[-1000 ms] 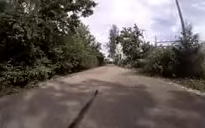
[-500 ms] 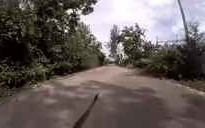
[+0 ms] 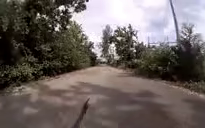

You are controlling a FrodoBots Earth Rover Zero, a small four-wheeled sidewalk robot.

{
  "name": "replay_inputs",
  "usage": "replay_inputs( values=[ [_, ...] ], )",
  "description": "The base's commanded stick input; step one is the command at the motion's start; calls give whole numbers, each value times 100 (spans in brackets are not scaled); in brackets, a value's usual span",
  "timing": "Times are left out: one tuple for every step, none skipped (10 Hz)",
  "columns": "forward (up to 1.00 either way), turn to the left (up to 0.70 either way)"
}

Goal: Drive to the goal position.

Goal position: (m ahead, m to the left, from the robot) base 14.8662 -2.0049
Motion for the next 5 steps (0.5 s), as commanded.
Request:
replay_inputs(
  values=[
    [70,0],
    [70,0],
    [70,0],
    [70,0],
    [70,-1]
  ],
)
